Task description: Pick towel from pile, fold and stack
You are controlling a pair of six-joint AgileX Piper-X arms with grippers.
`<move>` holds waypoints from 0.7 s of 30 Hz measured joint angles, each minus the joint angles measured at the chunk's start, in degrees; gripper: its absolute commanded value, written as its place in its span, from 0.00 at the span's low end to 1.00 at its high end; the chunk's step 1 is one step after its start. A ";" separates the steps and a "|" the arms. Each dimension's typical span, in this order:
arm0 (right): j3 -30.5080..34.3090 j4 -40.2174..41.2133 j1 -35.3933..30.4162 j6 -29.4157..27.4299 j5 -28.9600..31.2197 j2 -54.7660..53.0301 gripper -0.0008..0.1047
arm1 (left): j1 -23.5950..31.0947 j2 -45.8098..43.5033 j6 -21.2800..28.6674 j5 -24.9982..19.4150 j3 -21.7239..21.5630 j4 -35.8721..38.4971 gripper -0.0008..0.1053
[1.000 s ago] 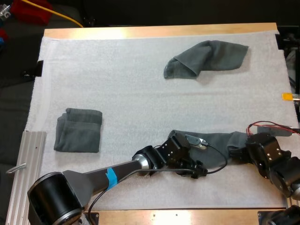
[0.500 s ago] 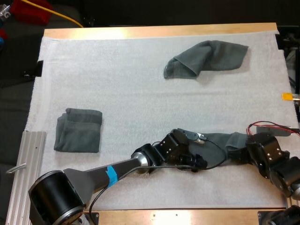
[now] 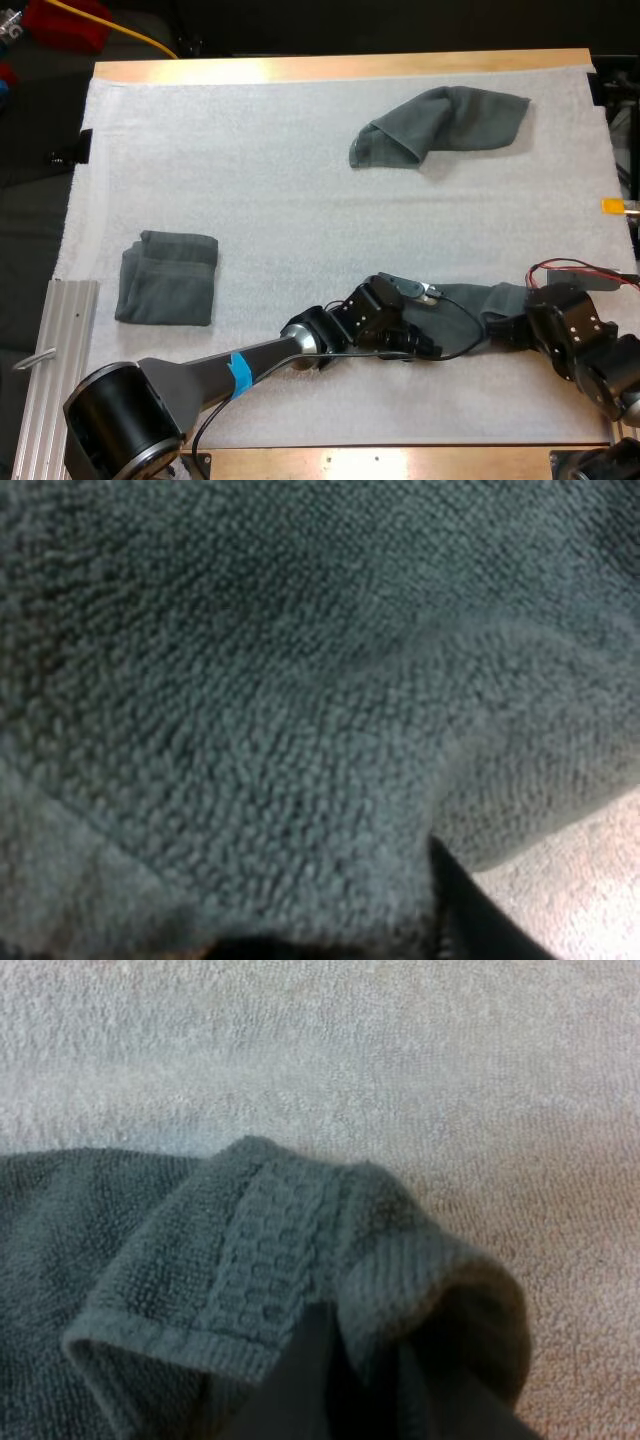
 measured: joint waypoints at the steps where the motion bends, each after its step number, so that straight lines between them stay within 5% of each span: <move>1: 0.00 0.00 0.00 0.00 0.02 0.00 0.03 | 0.00 0.00 0.00 0.85 0.00 0.10 0.14; 7: 0.00 0.00 0.00 0.00 -0.49 0.00 0.03 | 0.00 -0.52 1.11 3.47 0.00 1.92 0.01; 21: -0.92 0.16 0.00 -2.20 -7.34 -0.15 0.03 | 0.05 -13.42 9.79 7.21 -0.15 13.03 0.01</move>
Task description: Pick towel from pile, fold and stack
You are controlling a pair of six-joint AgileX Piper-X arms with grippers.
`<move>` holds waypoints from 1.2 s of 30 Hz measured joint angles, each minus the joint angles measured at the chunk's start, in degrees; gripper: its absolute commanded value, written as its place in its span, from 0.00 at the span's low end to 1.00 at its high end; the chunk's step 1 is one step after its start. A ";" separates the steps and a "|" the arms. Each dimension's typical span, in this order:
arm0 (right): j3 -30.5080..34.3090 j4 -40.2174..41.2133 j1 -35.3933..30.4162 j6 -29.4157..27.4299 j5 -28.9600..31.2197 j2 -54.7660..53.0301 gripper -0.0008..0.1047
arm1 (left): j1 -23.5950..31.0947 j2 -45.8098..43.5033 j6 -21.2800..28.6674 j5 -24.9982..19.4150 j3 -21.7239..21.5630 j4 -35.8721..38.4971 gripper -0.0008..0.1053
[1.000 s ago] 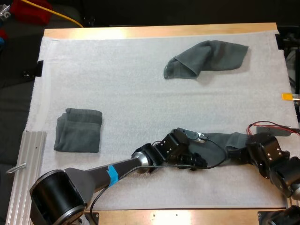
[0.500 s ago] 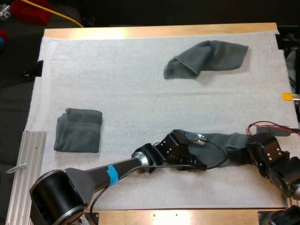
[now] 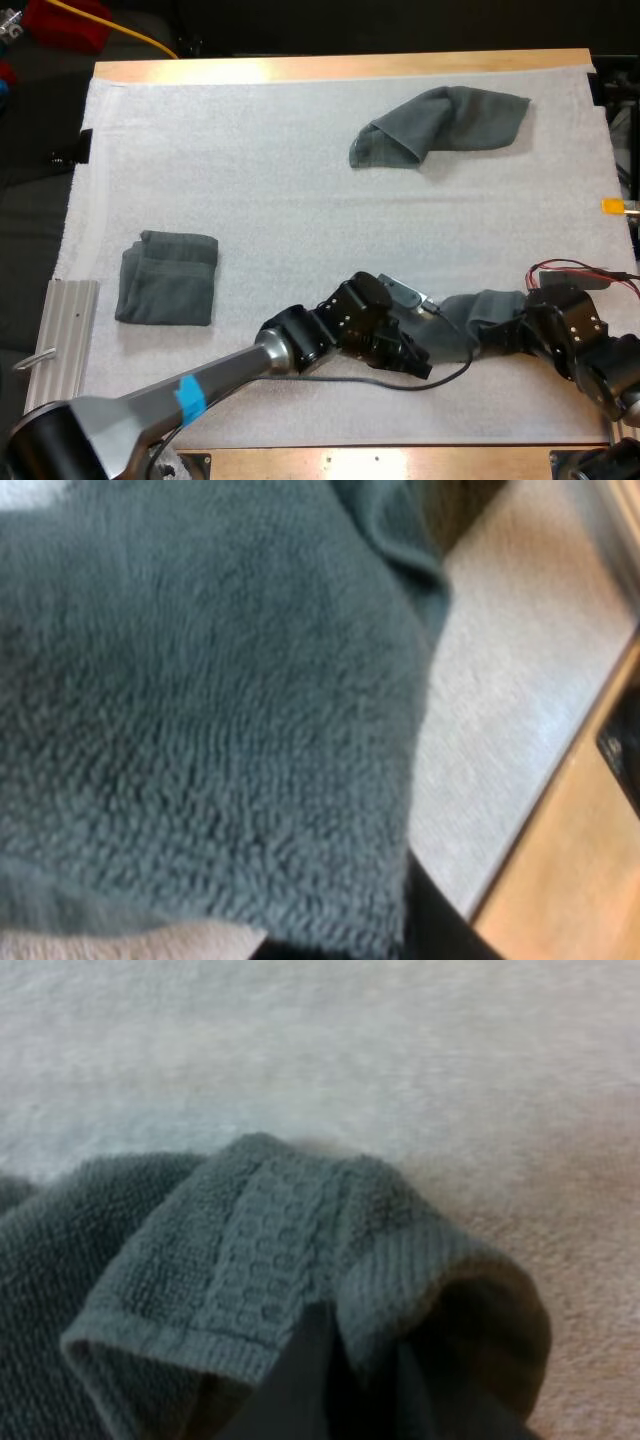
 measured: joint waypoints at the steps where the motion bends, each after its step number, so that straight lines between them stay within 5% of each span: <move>1: -0.54 -0.02 0.00 0.02 -0.32 0.00 0.03 | 0.13 -1.07 0.54 0.15 0.00 1.04 0.01; 13: -11.15 2.67 0.00 0.02 -11.55 -0.11 0.03 | 15.64 -12.07 12.60 1.99 -3.64 20.68 0.01; 21: -16.14 6.54 0.94 0.45 -16.98 -0.11 0.03 | 17.13 -14.62 19.95 1.00 -10.89 33.81 0.01; 26: -17.79 7.40 6.54 2.78 -16.26 -0.11 0.03 | 17.13 -16.16 20.40 1.00 -17.13 37.47 0.01; 36: -24.66 7.70 19.81 6.30 -2.71 -0.11 0.03 | 17.13 -17.15 26.25 -4.08 -25.27 51.17 0.01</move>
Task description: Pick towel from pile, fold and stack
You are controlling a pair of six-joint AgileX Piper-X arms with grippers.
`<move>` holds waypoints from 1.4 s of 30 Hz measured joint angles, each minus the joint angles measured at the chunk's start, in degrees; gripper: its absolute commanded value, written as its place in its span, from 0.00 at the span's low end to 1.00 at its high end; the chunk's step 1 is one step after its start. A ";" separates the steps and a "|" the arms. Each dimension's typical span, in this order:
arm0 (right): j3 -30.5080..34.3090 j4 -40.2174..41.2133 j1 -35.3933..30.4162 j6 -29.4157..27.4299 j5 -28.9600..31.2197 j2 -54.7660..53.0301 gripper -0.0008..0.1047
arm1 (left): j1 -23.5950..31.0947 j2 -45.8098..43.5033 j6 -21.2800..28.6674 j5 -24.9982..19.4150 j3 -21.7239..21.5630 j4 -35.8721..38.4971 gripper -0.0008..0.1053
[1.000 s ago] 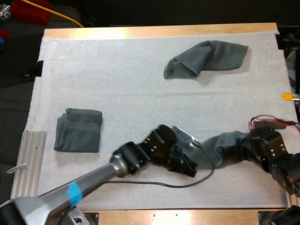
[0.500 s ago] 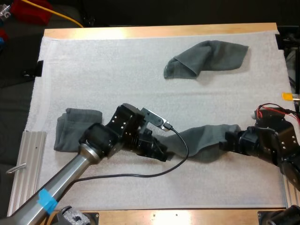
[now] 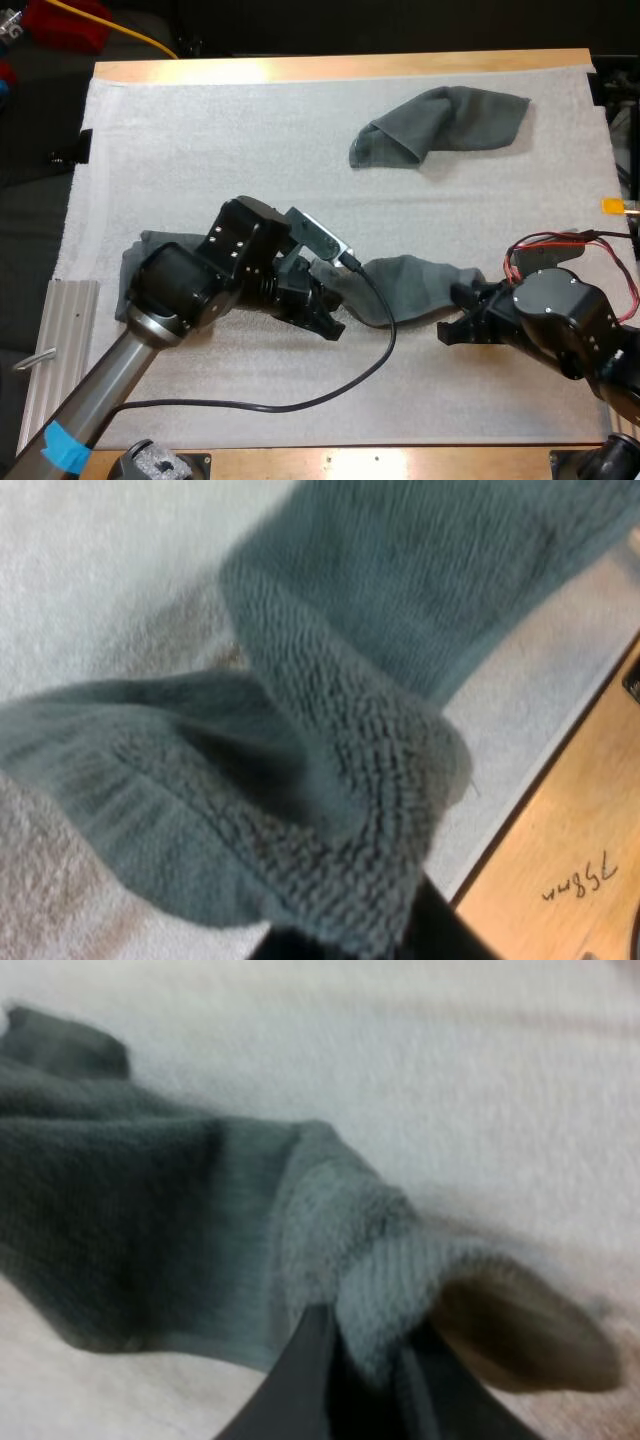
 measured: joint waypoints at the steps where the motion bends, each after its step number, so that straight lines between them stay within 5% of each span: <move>1: -0.48 0.00 0.71 0.12 0.71 0.00 0.03 | 0.00 -0.25 0.08 -0.15 -0.14 0.53 0.01; 10: -1.37 6.54 5.07 2.88 3.97 0.00 0.03 | -0.78 -5.95 -0.08 -0.68 -0.14 5.04 0.01; 17: -1.67 10.36 11.02 6.54 5.40 0.00 0.03 | -8.14 -7.20 -2.60 -1.56 -0.24 7.55 0.01; 28: -5.97 23.65 23.31 14.67 13.43 0.11 0.03 | -19.82 -7.20 -9.36 -11.76 -0.12 12.06 0.01; 42: -0.12 23.23 26.69 17.25 14.58 3.97 0.03 | -21.38 -7.03 -10.78 -13.10 10.40 8.96 0.01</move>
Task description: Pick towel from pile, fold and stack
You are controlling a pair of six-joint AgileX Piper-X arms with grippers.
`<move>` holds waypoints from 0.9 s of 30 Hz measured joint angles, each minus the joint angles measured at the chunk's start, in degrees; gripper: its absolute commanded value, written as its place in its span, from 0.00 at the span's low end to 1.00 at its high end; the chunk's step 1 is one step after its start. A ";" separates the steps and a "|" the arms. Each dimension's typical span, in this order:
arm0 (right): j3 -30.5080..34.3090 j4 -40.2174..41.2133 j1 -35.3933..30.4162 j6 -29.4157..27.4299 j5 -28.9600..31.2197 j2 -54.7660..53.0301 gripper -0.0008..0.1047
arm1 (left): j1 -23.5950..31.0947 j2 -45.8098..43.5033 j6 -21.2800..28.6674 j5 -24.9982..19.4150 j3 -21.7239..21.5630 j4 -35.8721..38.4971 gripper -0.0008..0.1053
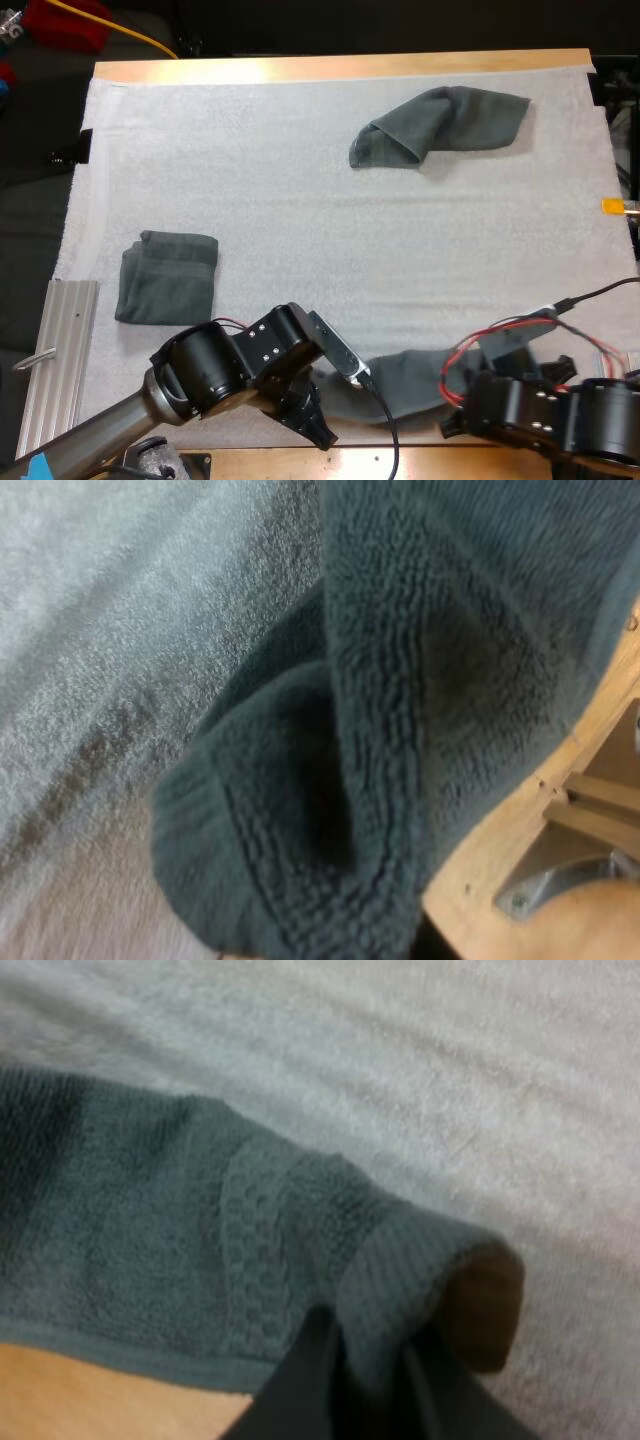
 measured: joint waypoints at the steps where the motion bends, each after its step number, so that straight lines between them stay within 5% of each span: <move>1: 0.84 -0.89 -0.50 0.00 -0.01 0.37 0.03 | 0.41 0.14 0.00 -0.06 0.33 -1.09 0.01; 6: 3.98 -7.02 -6.69 -0.89 -1.39 1.41 0.03 | 5.01 2.29 1.51 -0.05 1.69 -4.26 0.01; 11: 6.96 -16.51 -16.85 -4.15 -9.25 1.98 0.03 | 11.96 5.57 6.06 0.32 1.93 -6.45 0.01; 18: 9.53 -27.02 -30.38 -6.17 -19.06 7.03 0.03 | 22.11 11.39 10.19 6.43 1.93 -11.78 0.01; 27: 9.52 -38.67 -40.25 -5.29 -27.66 15.28 0.03 | 31.37 17.71 10.64 10.84 1.93 -19.46 0.01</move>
